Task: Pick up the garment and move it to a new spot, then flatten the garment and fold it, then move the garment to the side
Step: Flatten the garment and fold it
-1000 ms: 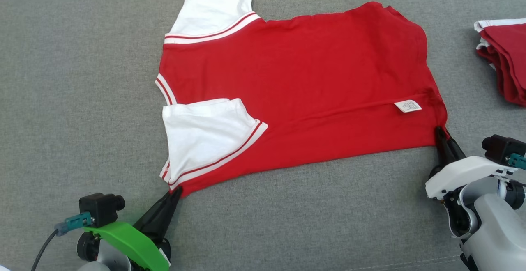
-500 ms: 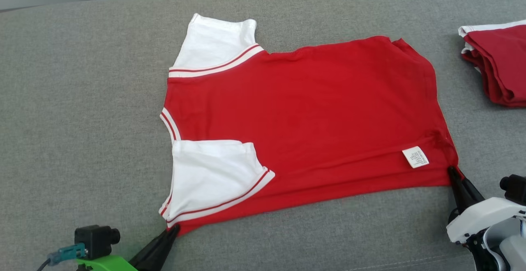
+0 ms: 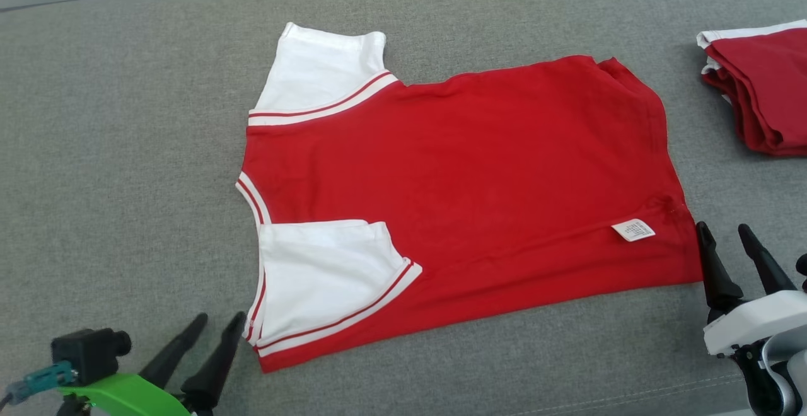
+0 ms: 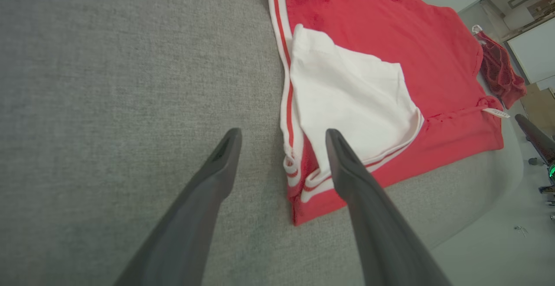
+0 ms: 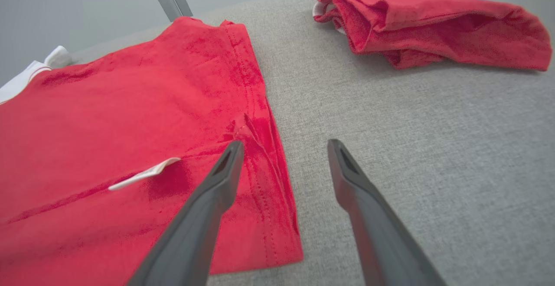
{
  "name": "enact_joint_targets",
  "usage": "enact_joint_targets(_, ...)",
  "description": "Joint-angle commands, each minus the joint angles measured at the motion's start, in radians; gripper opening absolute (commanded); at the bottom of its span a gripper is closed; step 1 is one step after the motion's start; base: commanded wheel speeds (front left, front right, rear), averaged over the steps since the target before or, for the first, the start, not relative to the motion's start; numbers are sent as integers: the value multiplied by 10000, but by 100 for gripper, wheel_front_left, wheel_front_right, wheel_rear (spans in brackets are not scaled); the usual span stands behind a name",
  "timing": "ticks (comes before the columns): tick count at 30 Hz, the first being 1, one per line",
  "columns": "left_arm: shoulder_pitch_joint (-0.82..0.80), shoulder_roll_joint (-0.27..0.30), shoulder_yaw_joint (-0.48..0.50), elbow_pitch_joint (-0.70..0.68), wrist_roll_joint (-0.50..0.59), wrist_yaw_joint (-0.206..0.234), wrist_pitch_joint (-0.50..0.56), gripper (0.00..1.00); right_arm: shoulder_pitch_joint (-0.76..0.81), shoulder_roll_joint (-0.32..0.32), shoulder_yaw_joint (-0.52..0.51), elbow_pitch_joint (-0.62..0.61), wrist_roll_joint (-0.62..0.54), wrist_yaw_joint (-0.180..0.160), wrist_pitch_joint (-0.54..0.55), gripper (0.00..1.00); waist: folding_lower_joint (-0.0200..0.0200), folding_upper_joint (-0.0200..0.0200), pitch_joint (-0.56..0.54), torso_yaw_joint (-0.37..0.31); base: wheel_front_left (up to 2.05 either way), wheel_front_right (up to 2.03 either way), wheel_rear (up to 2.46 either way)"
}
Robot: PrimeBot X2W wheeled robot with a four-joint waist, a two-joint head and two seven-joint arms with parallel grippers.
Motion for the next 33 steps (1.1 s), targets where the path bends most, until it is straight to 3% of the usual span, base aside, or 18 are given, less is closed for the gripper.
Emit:
enact_joint_targets(1,72,180,193,-178,-15,82,-100,100,141,42,-109,-193,-222,-12,-87,100,0,-1,17,-66,0,0,0)
enact_joint_targets(6,-1004,931,1131,-953,144,307,-84,100,-113,583,-506,-1403,-1240,-10,-150,100,0,-1,246,-277,0,0,0)
enact_joint_targets(13,-4395,1609,1460,-226,441,-215,1364,100,-663,1421,-116,-2374,-2645,-12,-153,100,0,-1,1059,-704,0,0,0)
enact_joint_targets(17,-6493,1403,870,802,160,-1119,2805,100,-1027,1778,216,-2362,-3011,-12,-155,100,0,-1,1627,-1055,0,0,0)
enact_joint_targets(20,-8037,1747,597,1602,-250,-1431,4203,100,-1410,1969,489,-2362,-3172,-12,-155,100,0,-1,2058,-1419,0,0,0)
enact_joint_targets(28,-10686,2067,-780,2904,-450,-1540,6570,100,-1998,2135,755,-2149,-3315,-12,-155,100,0,-1,2615,-2089,0,0,0)
enact_joint_targets(33,-11590,1954,-1558,3365,-125,-1544,6596,100,-2331,2208,903,-2199,-3253,-12,-155,100,0,-1,2844,-2379,0,0,0)
